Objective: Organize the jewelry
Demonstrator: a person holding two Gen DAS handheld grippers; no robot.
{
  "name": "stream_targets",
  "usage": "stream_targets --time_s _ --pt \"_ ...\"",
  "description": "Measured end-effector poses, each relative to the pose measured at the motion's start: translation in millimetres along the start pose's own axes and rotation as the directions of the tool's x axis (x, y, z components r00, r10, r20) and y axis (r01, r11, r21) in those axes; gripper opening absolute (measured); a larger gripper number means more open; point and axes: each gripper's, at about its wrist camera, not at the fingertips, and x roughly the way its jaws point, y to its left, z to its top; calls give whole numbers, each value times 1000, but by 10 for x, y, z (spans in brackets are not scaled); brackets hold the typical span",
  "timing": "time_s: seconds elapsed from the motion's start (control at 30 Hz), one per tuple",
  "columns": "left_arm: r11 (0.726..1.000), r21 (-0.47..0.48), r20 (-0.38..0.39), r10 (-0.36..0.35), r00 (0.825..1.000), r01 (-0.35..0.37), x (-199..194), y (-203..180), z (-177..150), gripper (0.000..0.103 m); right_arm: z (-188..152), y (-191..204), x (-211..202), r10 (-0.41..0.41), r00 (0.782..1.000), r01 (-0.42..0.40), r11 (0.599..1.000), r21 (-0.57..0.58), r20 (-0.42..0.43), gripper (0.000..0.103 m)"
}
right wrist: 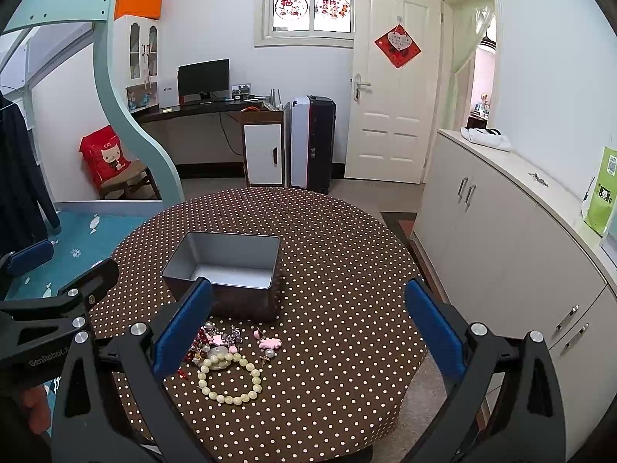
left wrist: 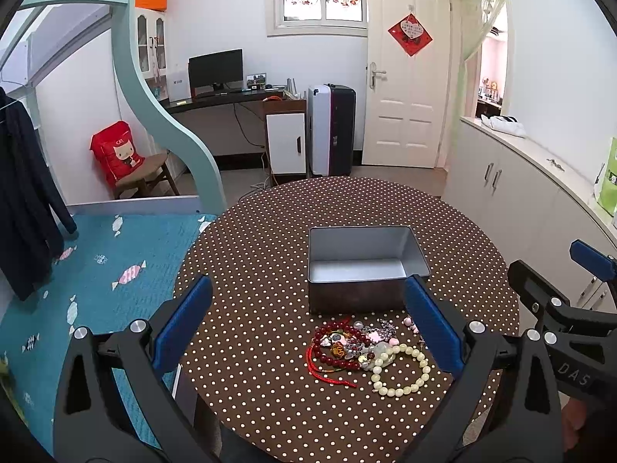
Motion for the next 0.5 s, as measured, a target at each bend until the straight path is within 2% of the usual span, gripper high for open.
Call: stream_targets --time_s 0.5 --pt "1000 0 -6 3 1000 -3 45 -2 29 98 -14 9 24 -1 1000 1 1000 1 -3 96"
